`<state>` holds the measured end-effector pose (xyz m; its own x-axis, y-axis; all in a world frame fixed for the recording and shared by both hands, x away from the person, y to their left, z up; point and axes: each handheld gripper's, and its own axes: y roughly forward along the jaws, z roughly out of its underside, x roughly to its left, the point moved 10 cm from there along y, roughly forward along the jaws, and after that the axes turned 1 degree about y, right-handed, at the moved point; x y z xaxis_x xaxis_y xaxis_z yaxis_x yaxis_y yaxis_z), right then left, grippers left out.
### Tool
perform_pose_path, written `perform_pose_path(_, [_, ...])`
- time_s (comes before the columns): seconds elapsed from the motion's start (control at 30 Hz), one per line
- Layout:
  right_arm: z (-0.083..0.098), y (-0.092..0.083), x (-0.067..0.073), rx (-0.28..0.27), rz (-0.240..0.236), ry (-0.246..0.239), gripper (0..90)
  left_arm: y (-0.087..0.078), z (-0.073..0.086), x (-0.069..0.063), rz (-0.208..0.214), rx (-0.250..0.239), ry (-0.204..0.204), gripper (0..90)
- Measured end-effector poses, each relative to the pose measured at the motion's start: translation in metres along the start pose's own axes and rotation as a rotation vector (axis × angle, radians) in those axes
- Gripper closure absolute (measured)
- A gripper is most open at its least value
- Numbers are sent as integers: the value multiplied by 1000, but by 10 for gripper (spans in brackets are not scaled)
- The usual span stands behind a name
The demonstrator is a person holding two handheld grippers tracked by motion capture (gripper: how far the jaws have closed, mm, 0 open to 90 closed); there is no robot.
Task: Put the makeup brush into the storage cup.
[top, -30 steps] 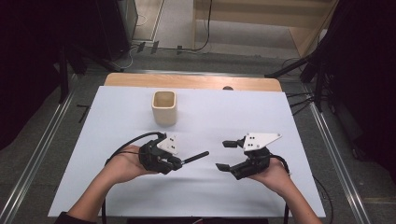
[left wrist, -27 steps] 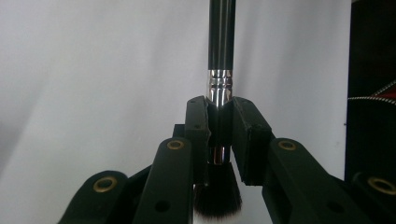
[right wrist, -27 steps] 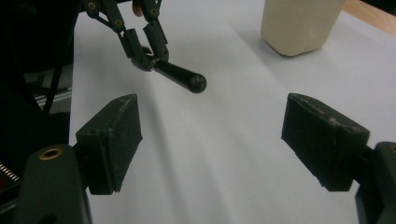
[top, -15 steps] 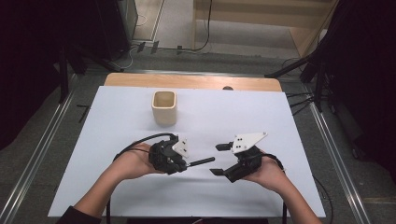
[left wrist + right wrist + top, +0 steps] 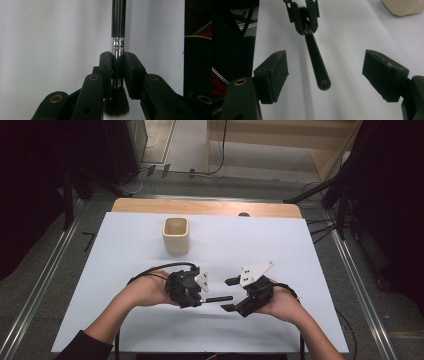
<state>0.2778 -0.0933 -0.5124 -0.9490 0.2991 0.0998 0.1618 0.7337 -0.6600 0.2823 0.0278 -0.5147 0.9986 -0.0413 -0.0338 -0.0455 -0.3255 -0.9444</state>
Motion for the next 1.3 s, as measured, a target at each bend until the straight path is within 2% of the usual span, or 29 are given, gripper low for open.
perform_pose_path(0.17, [0,5,3,18,-12,-17,222,-1,0,-2,3,7,43,778])
perform_pose_path(0.37, [1,13,6,50,-31,-39,249,3,1,-2,27,41,52,778])
perform_pose_path(0.4, [2,14,7,55,-30,-38,255,4,-1,-2,24,38,66,778])
perform_pose_path(0.6, [5,19,9,89,-40,-48,304,2,-6,-1,21,57,86,778])
perform_pose_path(0.7, [6,21,9,99,-28,-61,367,2,-8,-2,22,59,85,778])
perform_pose_path(0.73, [6,21,9,99,-28,-61,367,2,-9,-1,18,59,95,778])
perform_pose_path(0.77, [7,22,10,103,-34,-62,413,2,-10,-2,16,55,105,778])
perform_pose_path(0.8, [7,22,10,103,-34,-62,413,2,-10,-2,16,55,105,778])
perform_pose_path(0.9, [10,24,10,115,-29,-55,508,4,-10,-2,8,68,113,778])
perform_pose_path(0.93, [10,24,10,115,-29,-55,508,4,-10,-2,4,66,119,778])
perform_pose_path(0.97, [12,25,9,128,-28,-48,561,4,-10,-2,7,67,115,778])
perform_pose_path(1.0, [12,25,9,128,-28,-48,561,4,-10,-2,7,67,115,777])
perform_pose_path(1.07, [14,27,10,147,-39,-57,617,4,-9,-3,10,65,113,777])
perform_pose_path(1.17, [16,27,11,164,-50,-45,655,5,-9,-3,12,68,113,777])
perform_pose_path(1.3, [18,28,11,171,-49,-47,711,5,-8,-4,16,74,110,777])
